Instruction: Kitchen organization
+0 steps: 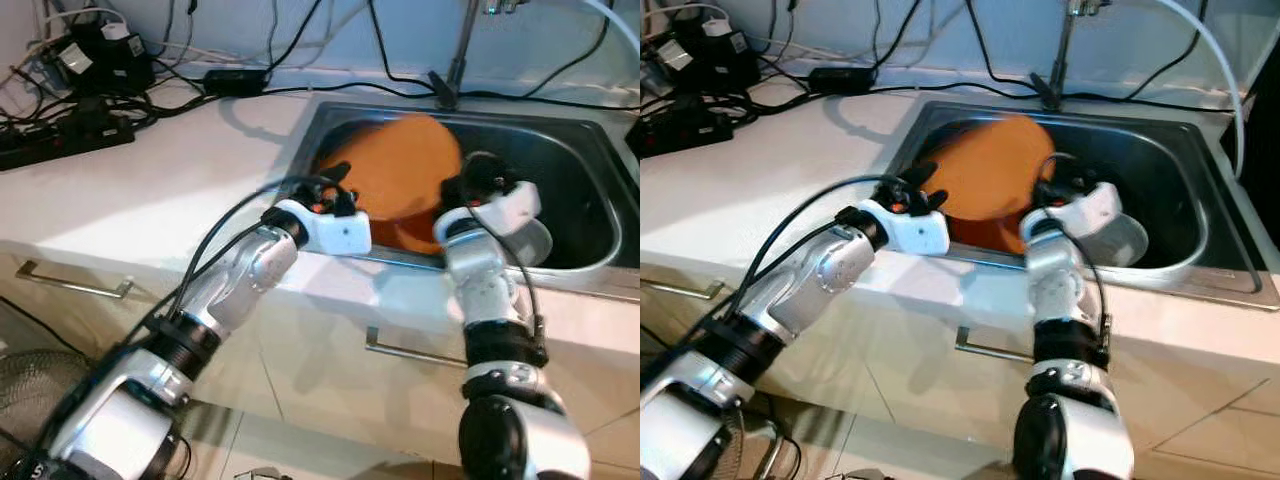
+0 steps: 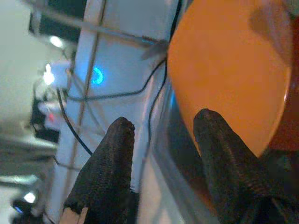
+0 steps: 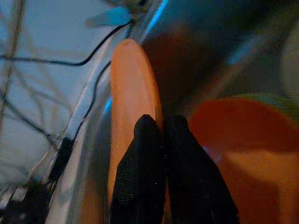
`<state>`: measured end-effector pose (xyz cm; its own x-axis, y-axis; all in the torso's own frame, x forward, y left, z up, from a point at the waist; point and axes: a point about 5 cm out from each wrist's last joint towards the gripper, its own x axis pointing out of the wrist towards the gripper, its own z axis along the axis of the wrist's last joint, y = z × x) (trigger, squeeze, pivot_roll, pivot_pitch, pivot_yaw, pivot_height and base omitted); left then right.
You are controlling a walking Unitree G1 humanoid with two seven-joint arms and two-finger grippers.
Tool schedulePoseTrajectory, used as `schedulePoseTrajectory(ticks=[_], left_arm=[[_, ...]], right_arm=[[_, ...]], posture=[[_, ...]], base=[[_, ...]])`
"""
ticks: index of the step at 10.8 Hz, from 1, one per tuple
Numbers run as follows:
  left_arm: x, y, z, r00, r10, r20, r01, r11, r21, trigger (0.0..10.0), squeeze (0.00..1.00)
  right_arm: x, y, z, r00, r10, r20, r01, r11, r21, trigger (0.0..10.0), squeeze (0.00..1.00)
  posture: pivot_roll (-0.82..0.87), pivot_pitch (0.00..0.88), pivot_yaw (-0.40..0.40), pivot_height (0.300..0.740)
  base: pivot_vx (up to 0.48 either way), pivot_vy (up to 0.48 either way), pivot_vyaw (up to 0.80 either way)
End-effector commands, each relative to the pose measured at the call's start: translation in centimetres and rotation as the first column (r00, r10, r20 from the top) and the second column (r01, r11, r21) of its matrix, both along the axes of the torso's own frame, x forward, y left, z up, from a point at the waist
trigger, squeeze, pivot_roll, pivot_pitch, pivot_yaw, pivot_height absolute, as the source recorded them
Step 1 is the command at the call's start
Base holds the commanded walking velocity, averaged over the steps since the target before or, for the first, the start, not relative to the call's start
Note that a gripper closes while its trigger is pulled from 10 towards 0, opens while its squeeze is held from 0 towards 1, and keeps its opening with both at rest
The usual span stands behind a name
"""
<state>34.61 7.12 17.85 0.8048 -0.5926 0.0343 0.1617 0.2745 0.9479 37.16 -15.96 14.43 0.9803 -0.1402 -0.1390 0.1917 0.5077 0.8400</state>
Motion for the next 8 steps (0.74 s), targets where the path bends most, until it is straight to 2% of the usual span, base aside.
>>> schedulePoseTrajectory(ticks=[1,2,3,4,5,6,7,8], left_arm=[[0.1,0.5,0.0,0.999,0.025,-0.047,-0.028,0.997,-0.065,10.0,0.00],[0.1,0.6,-0.1,0.996,0.038,-0.082,-0.047,0.993,-0.111,10.0,0.00],[0.0,0.9,-0.8,0.984,0.045,-0.172,-0.078,0.979,-0.187,10.0,0.00],[-0.2,0.9,-1.3,0.956,0.018,-0.293,-0.113,0.944,-0.310,10.0,0.00],[-0.4,0.8,-1.7,0.909,-0.039,-0.415,-0.167,0.877,-0.450,10.0,0.00],[-0.6,0.6,-1.9,0.830,-0.156,-0.535,-0.245,0.760,-0.602,10.0,0.00],[-0.7,0.6,-1.6,0.784,-0.234,-0.575,-0.295,0.673,-0.678,10.0,0.00],[-0.7,0.6,-1.9,0.751,-0.273,-0.602,-0.328,0.636,-0.698,10.0,0.00]], right_arm=[[0.5,-0.2,1.0,0.999,-0.028,0.029,0.028,0.999,0.027,0.0,0.00],[0.5,-0.6,0.6,0.999,-0.047,0.012,0.046,0.998,0.047,0.0,0.00],[0.6,-1.4,0.3,0.997,-0.078,-0.005,0.078,0.997,0.017,0.0,0.00],[0.7,-1.7,0.5,0.996,-0.085,0.004,0.085,0.996,-0.038,0.0,0.00],[0.9,-2.0,0.8,0.996,-0.089,0.015,0.090,0.990,-0.106,10.0,0.00],[1.0,-2.3,1.2,0.996,-0.084,0.030,0.089,0.967,-0.240,10.0,0.00],[1.2,-2.5,1.6,0.996,-0.080,0.047,0.091,0.945,-0.314,10.0,0.00],[1.4,-2.5,2.2,0.996,-0.053,0.076,0.082,0.884,-0.460,10.0,0.00]], posture=[[0.09,0.000,0.038,0.740],[0.09,0.000,0.036,0.740],[0.09,0.000,0.036,0.740],[0.09,0.000,0.036,0.740],[0.09,0.000,0.036,0.740],[0.09,0.000,0.034,0.740],[0.09,0.000,0.031,0.740],[0.09,0.000,0.031,0.740]], base=[[0.000,0.000,0.00],[0.000,0.000,0.00],[0.000,0.000,0.00],[0.000,0.000,0.00],[0.000,0.000,0.00],[0.000,0.000,0.00],[0.000,0.000,0.00],[0.000,0.000,0.00]])
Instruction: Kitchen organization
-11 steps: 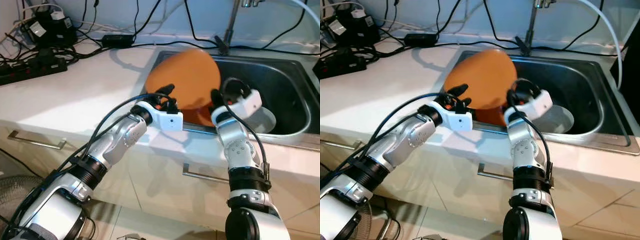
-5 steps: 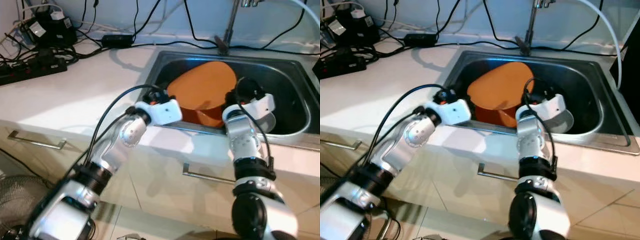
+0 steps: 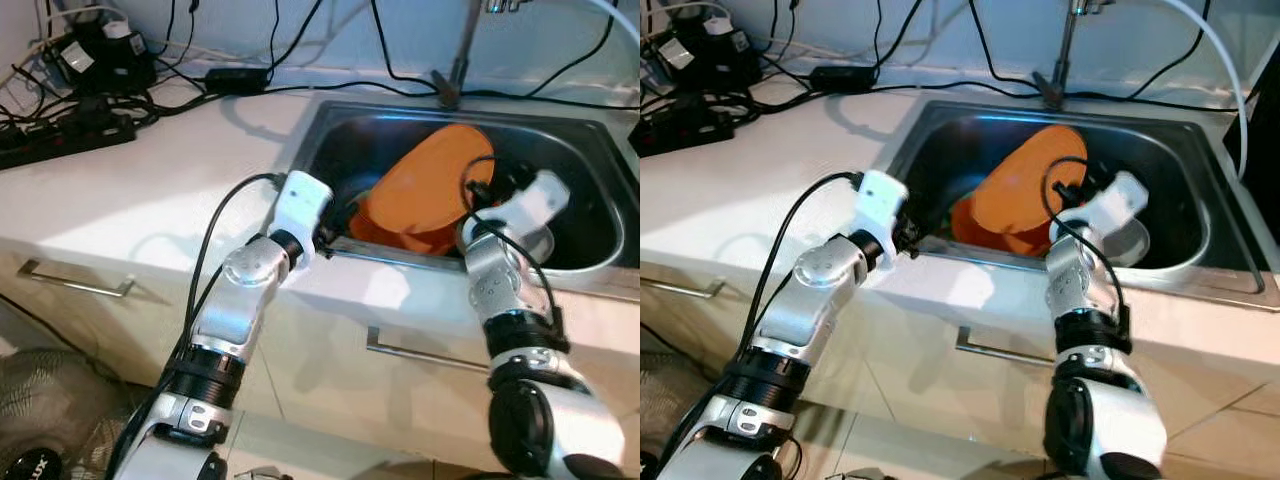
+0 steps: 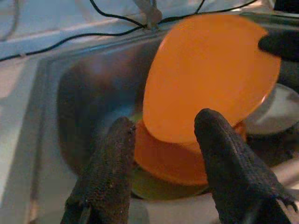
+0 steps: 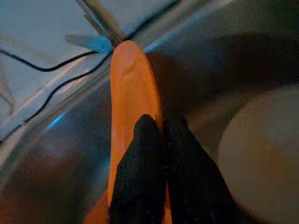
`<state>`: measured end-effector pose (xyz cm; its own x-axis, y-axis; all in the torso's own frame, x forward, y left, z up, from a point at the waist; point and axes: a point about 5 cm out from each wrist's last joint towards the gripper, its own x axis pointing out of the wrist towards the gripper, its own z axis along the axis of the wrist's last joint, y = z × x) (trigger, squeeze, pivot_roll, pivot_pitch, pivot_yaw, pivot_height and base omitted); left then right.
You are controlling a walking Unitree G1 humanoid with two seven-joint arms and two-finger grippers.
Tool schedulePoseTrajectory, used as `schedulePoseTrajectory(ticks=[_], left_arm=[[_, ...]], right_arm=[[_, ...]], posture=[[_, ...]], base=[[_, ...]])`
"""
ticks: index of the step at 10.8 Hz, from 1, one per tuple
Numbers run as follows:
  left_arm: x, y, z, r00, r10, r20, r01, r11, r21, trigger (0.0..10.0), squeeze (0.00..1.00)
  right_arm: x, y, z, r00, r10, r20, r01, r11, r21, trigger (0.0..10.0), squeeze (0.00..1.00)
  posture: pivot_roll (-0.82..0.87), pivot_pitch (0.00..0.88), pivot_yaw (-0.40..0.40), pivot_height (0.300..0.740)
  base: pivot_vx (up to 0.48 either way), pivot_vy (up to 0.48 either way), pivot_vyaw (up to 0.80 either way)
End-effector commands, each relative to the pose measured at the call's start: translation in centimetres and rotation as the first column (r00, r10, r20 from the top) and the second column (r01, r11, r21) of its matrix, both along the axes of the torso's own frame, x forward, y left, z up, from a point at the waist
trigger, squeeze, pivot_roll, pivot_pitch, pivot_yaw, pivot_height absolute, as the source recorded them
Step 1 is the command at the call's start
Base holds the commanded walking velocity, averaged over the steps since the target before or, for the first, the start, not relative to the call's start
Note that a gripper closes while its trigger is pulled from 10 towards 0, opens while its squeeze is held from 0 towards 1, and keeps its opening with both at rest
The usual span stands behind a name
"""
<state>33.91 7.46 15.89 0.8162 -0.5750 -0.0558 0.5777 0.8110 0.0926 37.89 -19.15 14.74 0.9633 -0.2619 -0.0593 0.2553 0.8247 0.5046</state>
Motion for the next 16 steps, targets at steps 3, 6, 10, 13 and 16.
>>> schedulePoseTrajectory(ticks=[3,6,10,13,16], left_arm=[[-0.5,0.2,0.4,0.997,-0.035,-0.069,0.033,0.999,-0.025,10.0,0.00],[-0.8,0.1,0.5,0.993,-0.042,-0.106,0.040,0.999,-0.026,10.0,0.00],[-0.9,0.2,0.3,0.994,-0.027,-0.106,0.025,1.000,-0.014,10.0,0.00],[-0.9,0.0,0.1,0.994,-0.029,-0.107,0.028,1.000,-0.013,10.0,0.00],[-1.0,-0.1,-0.1,0.994,-0.035,-0.107,0.034,0.999,-0.014,10.0,0.00]], right_arm=[[1.0,1.9,1.2,0.992,0.130,0.002,-0.126,0.965,-0.229,10.0,0.00],[0.9,2.9,-0.3,0.979,0.191,-0.065,-0.201,0.946,-0.256,10.0,1.00],[0.7,3.5,-0.1,0.975,0.221,-0.030,-0.218,0.917,-0.335,10.0,0.00],[0.4,2.9,0.1,0.981,0.192,-0.032,-0.183,0.856,-0.484,10.0,0.00],[-0.1,2.8,0.0,0.986,0.167,-0.009,-0.146,0.838,-0.525,10.0,1.00]], posture=[[0.09,0.000,0.028,0.740],[0.09,0.000,0.026,0.740],[0.08,0.000,0.029,0.740],[0.08,0.000,0.029,0.740],[0.07,0.000,0.030,0.740]], base=[[0.000,0.000,0.00],[0.000,0.000,0.00],[0.000,0.000,0.00],[0.000,0.000,0.00],[0.000,0.000,0.00]])
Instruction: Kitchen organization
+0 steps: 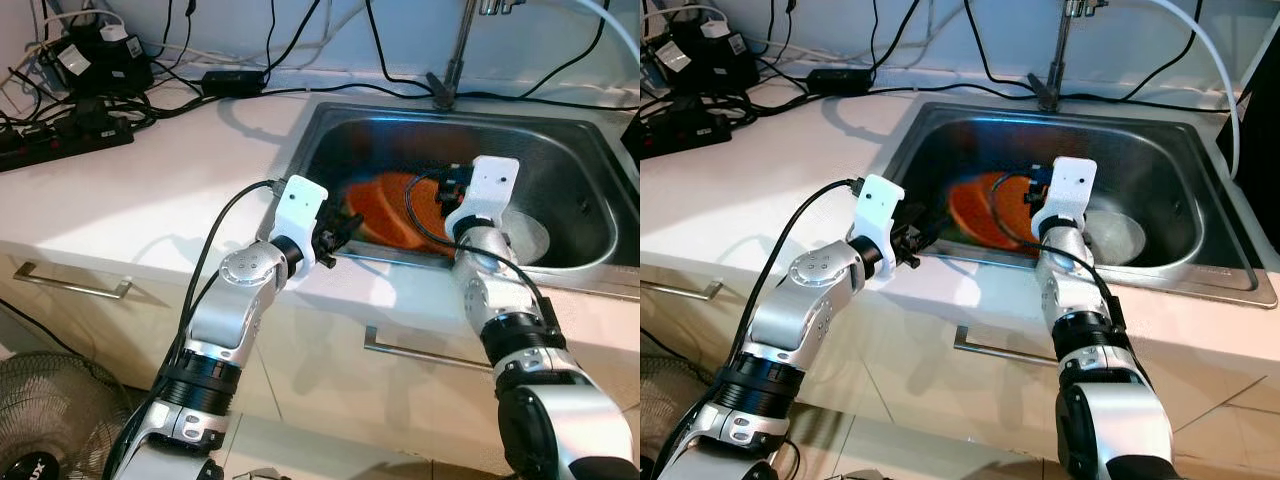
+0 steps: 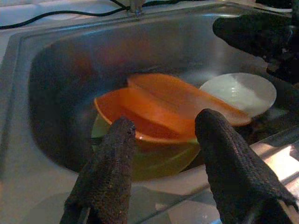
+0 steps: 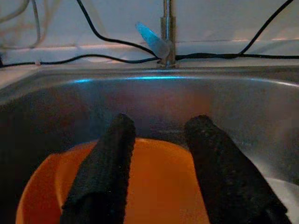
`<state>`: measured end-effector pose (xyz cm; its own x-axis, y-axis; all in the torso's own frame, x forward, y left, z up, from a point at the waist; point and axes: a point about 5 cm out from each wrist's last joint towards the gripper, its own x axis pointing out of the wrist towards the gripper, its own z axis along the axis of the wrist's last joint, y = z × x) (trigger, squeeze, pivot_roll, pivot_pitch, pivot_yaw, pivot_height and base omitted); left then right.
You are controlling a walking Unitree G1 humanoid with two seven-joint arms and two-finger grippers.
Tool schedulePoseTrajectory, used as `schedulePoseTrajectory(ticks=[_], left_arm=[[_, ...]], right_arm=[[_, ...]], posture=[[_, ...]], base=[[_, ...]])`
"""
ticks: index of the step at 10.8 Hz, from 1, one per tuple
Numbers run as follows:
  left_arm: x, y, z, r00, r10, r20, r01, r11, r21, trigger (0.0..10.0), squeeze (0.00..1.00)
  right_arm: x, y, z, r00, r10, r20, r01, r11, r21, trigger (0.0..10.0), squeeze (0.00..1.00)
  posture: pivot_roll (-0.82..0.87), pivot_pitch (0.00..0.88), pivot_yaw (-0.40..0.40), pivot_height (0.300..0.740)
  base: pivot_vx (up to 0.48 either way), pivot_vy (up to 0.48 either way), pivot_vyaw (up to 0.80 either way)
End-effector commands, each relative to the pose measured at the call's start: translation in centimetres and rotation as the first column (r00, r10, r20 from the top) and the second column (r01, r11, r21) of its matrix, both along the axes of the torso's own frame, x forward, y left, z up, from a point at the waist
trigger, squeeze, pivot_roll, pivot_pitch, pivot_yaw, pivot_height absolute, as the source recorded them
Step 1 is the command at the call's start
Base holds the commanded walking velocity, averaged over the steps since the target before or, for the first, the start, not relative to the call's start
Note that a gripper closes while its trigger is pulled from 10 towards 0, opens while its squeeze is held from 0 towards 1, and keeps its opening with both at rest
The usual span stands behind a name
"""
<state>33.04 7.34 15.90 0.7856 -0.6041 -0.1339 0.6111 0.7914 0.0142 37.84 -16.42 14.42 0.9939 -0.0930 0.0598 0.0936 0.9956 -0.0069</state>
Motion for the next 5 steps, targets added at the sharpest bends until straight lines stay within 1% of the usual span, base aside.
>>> schedulePoseTrajectory(ticks=[1,2,3,4,5], left_arm=[[-0.1,0.0,-0.1,1.000,0.007,0.010,-0.007,1.000,0.000,10.0,0.00],[0.0,0.2,0.1,0.999,0.027,0.037,-0.027,1.000,-0.008,10.0,0.00],[0.6,1.2,1.0,0.978,0.137,0.157,-0.132,0.990,-0.040,10.0,0.00],[0.9,2.0,1.3,0.957,0.202,0.209,-0.196,0.979,-0.049,10.0,0.00],[1.3,3.3,2.2,0.900,0.309,0.308,-0.304,0.950,-0.066,10.0,0.00]], right_arm=[[-0.1,0.3,0.6,0.999,0.011,0.042,-0.009,0.999,-0.042,10.0,1.00],[-0.3,0.7,0.9,0.997,0.033,0.073,-0.029,0.998,-0.050,10.0,0.00],[-1.0,1.8,1.8,0.981,0.087,0.174,-0.084,0.996,-0.023,10.0,0.00],[-1.4,2.0,2.2,0.971,0.098,0.216,-0.096,0.995,-0.023,10.0,0.00],[-2.3,2.4,2.5,0.956,0.101,0.276,-0.098,0.995,-0.022,10.0,0.00]], posture=[[0.07,0.000,0.029,0.740],[0.07,0.000,0.029,0.740],[0.07,0.000,0.029,0.740],[0.06,0.000,0.031,0.740],[0.06,0.000,0.033,0.740]], base=[[0.000,0.000,0.00],[0.000,0.000,0.00],[0.000,0.000,0.00],[0.000,0.000,0.00],[0.000,0.000,0.00]])
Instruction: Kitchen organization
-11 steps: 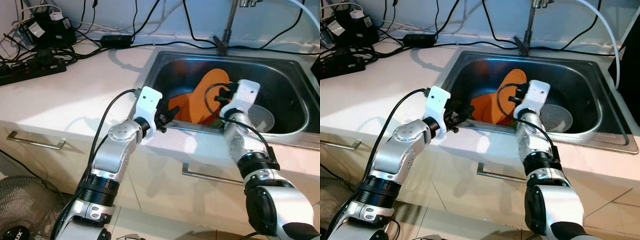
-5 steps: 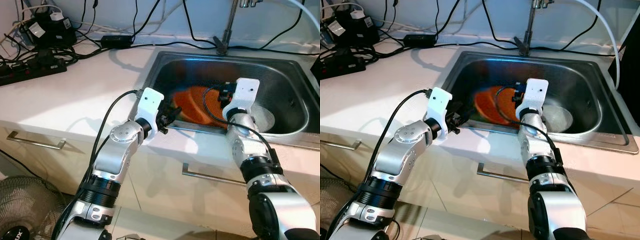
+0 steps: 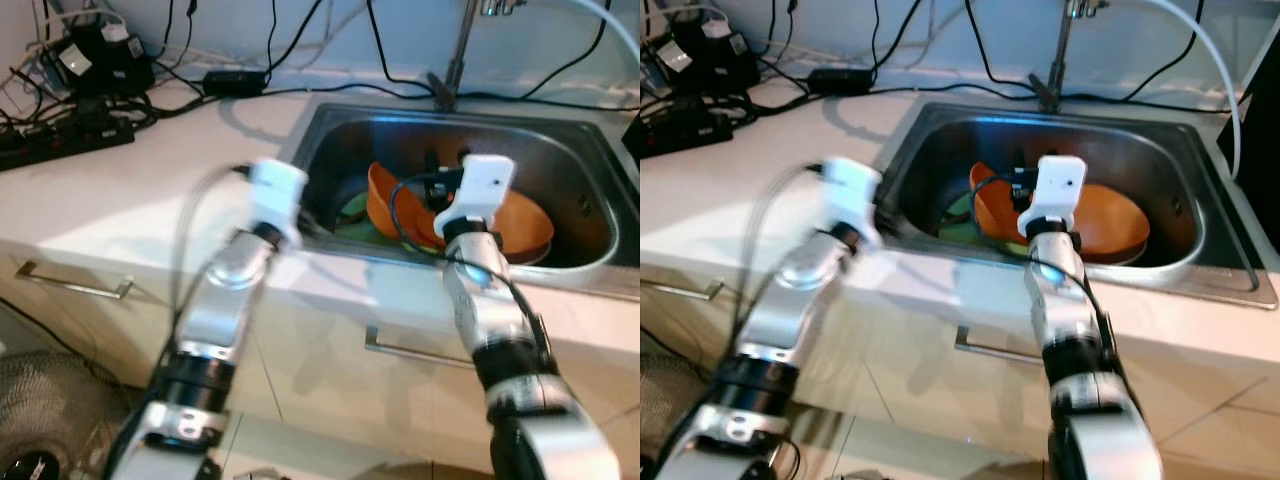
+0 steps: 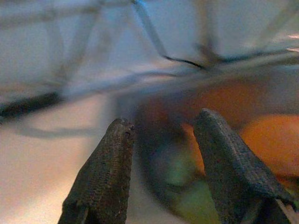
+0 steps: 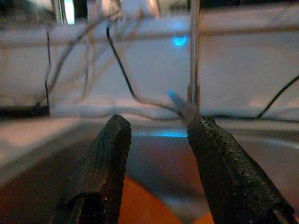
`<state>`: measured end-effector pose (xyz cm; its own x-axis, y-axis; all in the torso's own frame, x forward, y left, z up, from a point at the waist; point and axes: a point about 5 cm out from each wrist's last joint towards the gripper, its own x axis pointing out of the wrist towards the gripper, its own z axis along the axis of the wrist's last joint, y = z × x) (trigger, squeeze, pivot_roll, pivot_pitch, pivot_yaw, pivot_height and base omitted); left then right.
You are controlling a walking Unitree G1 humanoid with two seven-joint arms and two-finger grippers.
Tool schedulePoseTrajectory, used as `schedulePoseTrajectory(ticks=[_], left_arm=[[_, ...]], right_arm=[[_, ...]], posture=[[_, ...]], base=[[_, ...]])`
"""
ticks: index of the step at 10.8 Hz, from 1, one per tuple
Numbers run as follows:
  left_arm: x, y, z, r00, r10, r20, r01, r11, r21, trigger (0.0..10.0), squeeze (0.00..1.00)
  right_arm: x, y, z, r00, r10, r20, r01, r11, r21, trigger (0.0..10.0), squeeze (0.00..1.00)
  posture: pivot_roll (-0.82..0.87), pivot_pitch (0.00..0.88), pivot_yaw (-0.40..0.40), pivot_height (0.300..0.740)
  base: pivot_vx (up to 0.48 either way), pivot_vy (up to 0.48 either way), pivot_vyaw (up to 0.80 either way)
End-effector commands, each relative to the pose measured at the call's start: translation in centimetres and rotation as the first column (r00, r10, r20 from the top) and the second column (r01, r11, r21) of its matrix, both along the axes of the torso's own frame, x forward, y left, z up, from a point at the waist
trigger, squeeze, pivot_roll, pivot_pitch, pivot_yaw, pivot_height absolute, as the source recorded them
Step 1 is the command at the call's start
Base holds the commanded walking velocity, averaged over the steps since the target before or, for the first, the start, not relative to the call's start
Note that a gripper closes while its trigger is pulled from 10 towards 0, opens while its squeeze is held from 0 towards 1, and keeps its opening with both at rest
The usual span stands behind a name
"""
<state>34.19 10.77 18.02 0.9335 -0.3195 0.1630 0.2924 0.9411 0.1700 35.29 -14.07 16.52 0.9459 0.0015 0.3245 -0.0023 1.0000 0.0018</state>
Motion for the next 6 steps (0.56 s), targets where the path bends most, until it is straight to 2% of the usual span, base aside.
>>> schedulePoseTrajectory(ticks=[1,2,3,6], left_arm=[[0.1,0.8,0.5,0.995,0.076,0.069,-0.077,0.997,0.015,10.0,0.00],[-0.1,1.4,0.1,0.987,0.121,0.110,-0.123,0.992,0.014,10.0,0.00],[-0.2,1.5,-0.3,0.983,0.132,0.125,-0.137,0.990,0.030,10.0,0.00],[-0.2,1.7,-1.1,0.973,0.165,0.160,-0.174,0.984,0.041,10.0,0.00]], right_arm=[[-0.5,0.4,0.2,1.000,0.003,0.031,-0.003,1.000,0.004,10.0,0.00],[-1.1,0.8,-0.5,1.000,0.011,0.021,-0.010,1.000,-0.024,10.0,0.00],[-1.3,0.7,-0.8,1.000,0.003,0.012,-0.003,1.000,-0.012,10.0,0.00],[-1.5,0.7,-0.7,1.000,0.006,0.006,-0.006,1.000,0.011,10.0,0.00]], posture=[[0.05,0.000,0.033,0.740],[0.05,0.000,0.034,0.740],[0.05,0.000,0.034,0.740],[0.05,0.000,0.029,0.740]], base=[[0.000,0.000,0.00],[0.000,0.000,0.00],[0.000,0.000,0.00],[0.000,-0.271,-0.76]])
